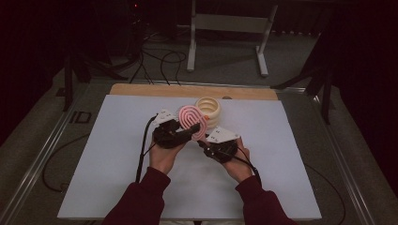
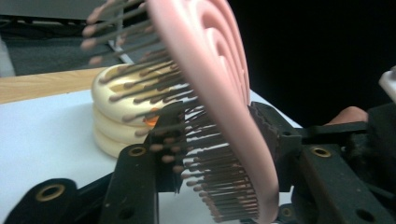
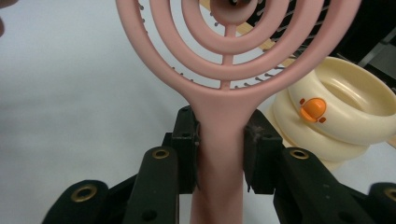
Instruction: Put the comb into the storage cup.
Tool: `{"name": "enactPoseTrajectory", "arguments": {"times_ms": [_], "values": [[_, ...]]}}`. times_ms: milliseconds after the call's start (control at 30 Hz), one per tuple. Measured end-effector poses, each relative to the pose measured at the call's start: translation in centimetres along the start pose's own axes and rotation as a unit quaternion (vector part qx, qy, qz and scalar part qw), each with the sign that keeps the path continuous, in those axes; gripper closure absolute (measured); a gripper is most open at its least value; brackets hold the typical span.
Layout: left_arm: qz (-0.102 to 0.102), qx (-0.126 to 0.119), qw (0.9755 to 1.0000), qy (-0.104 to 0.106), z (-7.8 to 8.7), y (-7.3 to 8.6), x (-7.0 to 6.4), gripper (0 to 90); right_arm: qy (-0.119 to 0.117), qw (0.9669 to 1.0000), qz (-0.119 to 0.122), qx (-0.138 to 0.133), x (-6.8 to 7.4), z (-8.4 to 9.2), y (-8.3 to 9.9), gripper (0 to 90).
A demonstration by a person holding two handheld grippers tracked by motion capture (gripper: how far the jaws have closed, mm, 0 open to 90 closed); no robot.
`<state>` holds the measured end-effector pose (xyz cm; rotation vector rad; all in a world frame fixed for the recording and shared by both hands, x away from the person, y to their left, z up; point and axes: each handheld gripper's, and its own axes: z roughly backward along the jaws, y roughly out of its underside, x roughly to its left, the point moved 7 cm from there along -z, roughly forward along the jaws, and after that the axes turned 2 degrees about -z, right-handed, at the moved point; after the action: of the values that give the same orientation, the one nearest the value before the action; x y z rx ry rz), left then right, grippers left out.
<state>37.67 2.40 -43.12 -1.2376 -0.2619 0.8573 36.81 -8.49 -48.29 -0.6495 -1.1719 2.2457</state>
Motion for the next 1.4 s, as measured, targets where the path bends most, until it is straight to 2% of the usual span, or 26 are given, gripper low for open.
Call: {"name": "enactPoseTrajectory", "arguments": {"times_ms": [133, 233, 300, 400, 600, 700, 833, 867, 900, 967, 1033, 1100, 1133, 1167, 1400], "values": [[-0.006, -0.004, 0.9999, 0.007, -0.1, -0.2, -0.6, 62.3, 0.001, 1.0000, -0.007, -0.001, -0.2, -0.1, 0.0, 68.8], [-0.012, -0.005, 0.9998, 0.012, -0.2, -0.4, -0.9, 63.3, 0.000, 1.0000, -0.004, -0.002, -0.2, -0.2, 0.0, 67.4], [-0.014, -0.006, 0.9998, 0.009, -0.3, -0.5, -1.0, 63.6, 0.003, 0.9999, -0.013, -0.005, -0.2, -0.2, -0.1, 65.9], [-0.018, -0.009, 0.9997, 0.010, -0.3, -0.7, -1.1, 63.9, 0.001, 1.0000, -0.009, -0.003, -0.3, -0.2, -0.1, 62.6], [-0.019, -0.006, 0.9997, 0.012, -0.4, -0.6, -0.7, 64.1, -0.003, 0.9999, -0.010, -0.001, -0.3, -0.3, 0.0, 59.1], [-0.019, -0.008, 0.9997, 0.014, -0.4, -0.7, -0.7, 64.1, -0.006, 0.9998, -0.020, -0.004, -0.3, -0.2, -0.1, 56.1], [-0.017, -0.012, 0.9997, 0.012, -0.3, -0.8, -0.6, 64.1, -0.012, 0.9998, -0.014, -0.003, -0.3, 0.1, -0.1, 52.5], [-0.017, -0.012, 0.9997, 0.012, -0.3, -0.8, -0.6, 64.2, -0.012, 0.9997, -0.022, -0.005, -0.3, 0.2, -0.1, 51.2], [-0.017, -0.011, 0.9997, 0.012, -0.2, -0.8, -0.5, 64.2, -0.013, 0.9998, -0.017, -0.004, -0.4, 0.2, 0.0, 50.8], [-0.019, -0.012, 0.9997, 0.010, -0.2, -0.9, -0.4, 64.2, -0.013, 0.9995, -0.027, -0.007, -0.4, 0.3, 0.0, 48.1], [-0.020, -0.012, 0.9997, 0.010, -0.2, -0.9, -0.3, 64.2, -0.019, 0.9994, -0.027, -0.004, -0.5, 0.4, 0.1, 46.2], [-0.019, -0.012, 0.9997, 0.010, -0.1, -0.9, -0.2, 64.2, -0.022, 0.9989, -0.041, -0.004, -0.6, 0.5, 0.2, 42.8], [-0.019, -0.012, 0.9997, 0.010, -0.1, -0.9, -0.2, 64.2, -0.024, 0.9991, -0.035, -0.003, -0.7, 0.6, 0.4, 41.6], [-0.019, -0.013, 0.9997, 0.009, -0.1, -1.0, -0.1, 64.2, -0.024, 0.9987, -0.044, -0.005, -0.7, 0.7, 0.4, 40.3], [-0.016, -0.015, 0.9997, 0.007, -0.1, -1.1, 0.3, 64.2, -0.011, 0.9987, -0.050, 0.002, -1.1, 1.1, 1.4, 33.7]]}}
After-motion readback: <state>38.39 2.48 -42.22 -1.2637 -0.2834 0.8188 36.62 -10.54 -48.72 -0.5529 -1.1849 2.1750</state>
